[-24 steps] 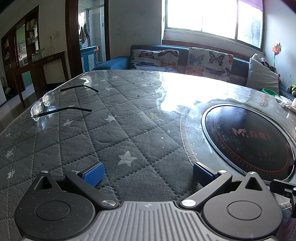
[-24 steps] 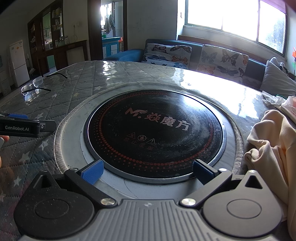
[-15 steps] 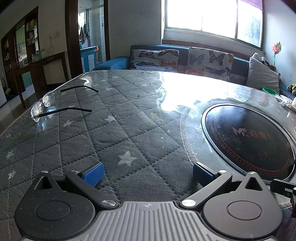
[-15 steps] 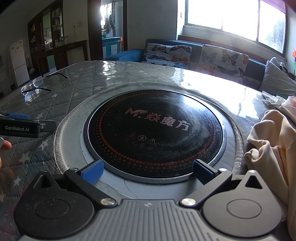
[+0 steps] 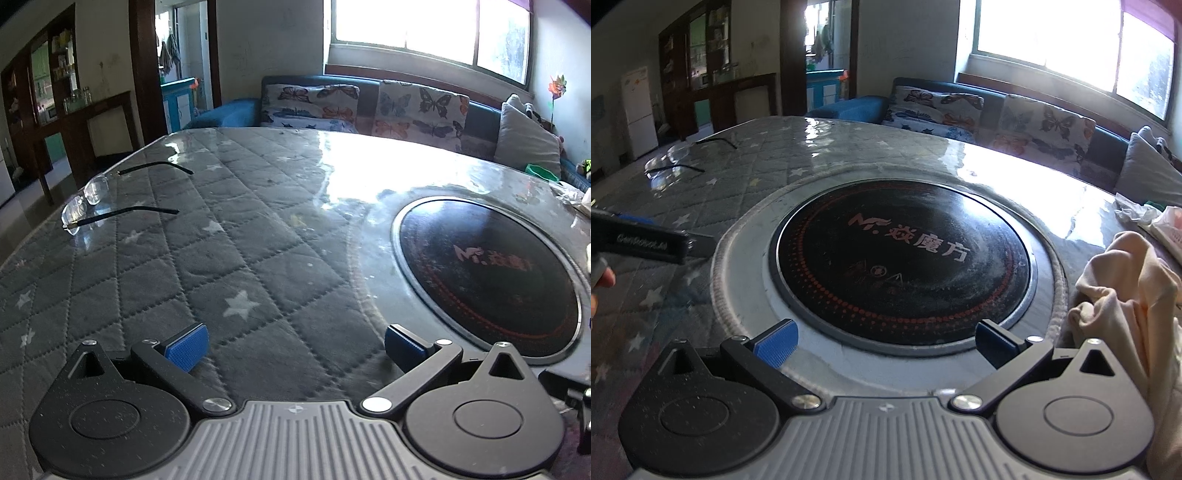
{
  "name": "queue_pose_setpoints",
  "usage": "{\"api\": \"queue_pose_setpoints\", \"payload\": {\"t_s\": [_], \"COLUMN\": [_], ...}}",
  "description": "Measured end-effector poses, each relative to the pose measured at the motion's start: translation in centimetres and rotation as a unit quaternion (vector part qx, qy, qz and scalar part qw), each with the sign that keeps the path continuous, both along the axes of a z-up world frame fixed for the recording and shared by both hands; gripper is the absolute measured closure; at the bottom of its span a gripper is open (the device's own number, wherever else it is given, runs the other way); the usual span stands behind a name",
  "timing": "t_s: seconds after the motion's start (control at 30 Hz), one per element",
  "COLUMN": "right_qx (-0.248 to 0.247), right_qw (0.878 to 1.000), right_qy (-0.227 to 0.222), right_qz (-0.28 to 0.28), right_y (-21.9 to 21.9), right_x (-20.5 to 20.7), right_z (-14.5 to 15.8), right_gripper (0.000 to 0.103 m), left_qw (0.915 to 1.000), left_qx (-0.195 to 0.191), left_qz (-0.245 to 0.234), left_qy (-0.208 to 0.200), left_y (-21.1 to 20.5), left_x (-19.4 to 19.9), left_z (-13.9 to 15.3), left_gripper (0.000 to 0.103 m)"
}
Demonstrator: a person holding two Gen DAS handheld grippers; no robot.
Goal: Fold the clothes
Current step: 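Move both tools toward the crumpled cream sweatshirt on the table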
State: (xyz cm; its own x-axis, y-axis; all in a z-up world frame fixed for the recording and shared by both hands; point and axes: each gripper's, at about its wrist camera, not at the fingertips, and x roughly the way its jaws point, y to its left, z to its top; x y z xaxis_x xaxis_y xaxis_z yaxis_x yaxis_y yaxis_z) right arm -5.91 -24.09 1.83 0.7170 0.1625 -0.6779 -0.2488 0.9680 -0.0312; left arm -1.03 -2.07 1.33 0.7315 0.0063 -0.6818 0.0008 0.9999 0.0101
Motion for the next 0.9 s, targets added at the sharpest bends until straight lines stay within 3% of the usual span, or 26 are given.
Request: {"api": "queue_pose_setpoints", "payload": {"t_s": [0.43,0.9], "right_qx": [0.013,0.012], "right_qw": [0.999,0.998], "right_qy": [-0.038,-0.054], "right_qz": [-0.003,-0.039], "right_y": [-2.9,-6.6], "right_x": [-5.2,-10.3], "right_z": [3.0,5.3], "right_gripper": [0.0,0.0], "left_qw": [0.9975,0.9862], "left_qx": [-0.018,-0.023], "left_qz": [-0.067,-0.163], "left_qy": [0.015,0.019], "left_y": [-4.6,-10.9], "left_x": [-2.6,-4.8], "left_z": [1.9,3.3], "left_gripper": [0.0,0.0]}}
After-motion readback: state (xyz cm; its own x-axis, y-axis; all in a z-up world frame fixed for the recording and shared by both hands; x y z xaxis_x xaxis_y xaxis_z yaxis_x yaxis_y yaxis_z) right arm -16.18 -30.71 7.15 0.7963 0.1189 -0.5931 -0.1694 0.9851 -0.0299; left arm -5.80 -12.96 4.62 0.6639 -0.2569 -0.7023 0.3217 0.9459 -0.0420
